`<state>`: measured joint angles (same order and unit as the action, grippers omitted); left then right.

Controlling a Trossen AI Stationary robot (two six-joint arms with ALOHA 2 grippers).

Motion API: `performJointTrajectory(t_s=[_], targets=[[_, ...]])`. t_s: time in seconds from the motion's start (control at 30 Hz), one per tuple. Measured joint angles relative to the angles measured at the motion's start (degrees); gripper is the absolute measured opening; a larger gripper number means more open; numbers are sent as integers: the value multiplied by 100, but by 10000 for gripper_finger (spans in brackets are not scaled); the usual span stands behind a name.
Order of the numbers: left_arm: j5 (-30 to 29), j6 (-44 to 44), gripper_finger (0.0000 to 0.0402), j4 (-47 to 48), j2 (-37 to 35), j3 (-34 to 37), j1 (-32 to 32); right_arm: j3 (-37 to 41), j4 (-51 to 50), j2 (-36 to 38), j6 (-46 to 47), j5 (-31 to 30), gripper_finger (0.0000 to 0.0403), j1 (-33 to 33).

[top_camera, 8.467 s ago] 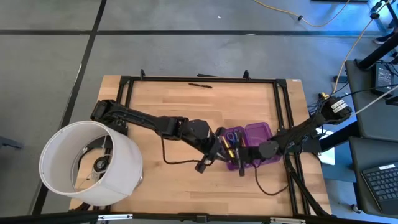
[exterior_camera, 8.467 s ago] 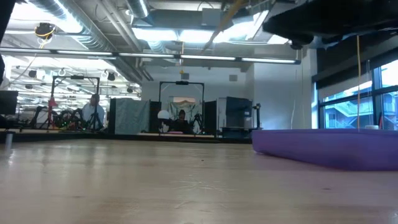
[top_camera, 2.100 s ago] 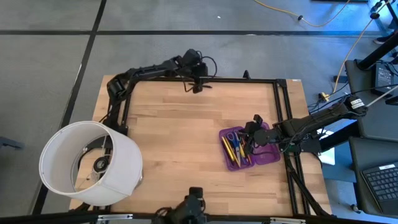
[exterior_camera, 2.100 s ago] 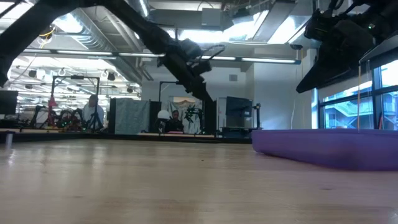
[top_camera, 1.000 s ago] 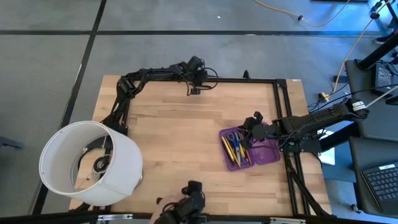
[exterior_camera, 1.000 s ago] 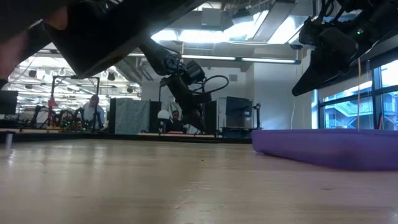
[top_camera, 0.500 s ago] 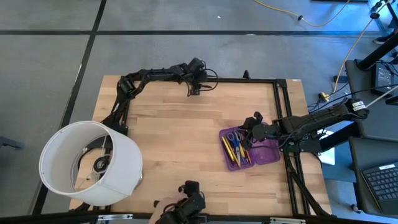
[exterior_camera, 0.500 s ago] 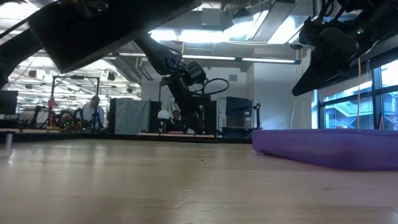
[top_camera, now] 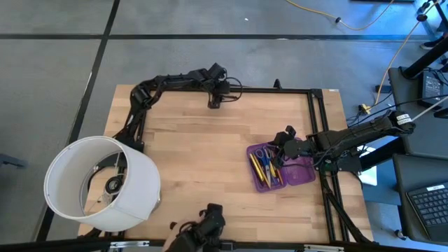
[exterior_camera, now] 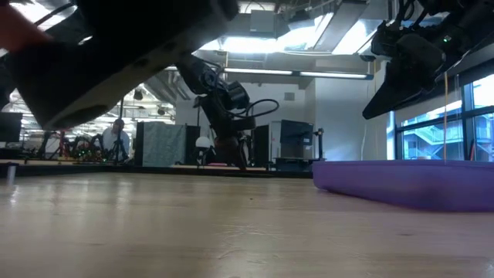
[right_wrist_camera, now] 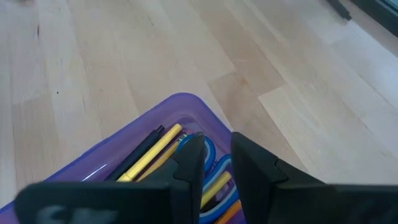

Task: Pick & place school supplies into a supply box
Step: Put the pen into the supply box

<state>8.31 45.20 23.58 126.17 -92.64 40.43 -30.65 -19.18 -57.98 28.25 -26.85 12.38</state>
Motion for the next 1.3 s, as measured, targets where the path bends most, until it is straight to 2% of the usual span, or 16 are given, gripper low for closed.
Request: performJointTrajectory(t_s=[0.43,1.0,1.3], targets=[[688,-111,186,465,88,2,405,0,0,0,0,-2,83,0],[779,-150,186,573,332,-22,462,0,2,-4,121,-4,83,0],[624,-797,186,663,343,-15,461,0,0,-4,125,-1,83,0]])
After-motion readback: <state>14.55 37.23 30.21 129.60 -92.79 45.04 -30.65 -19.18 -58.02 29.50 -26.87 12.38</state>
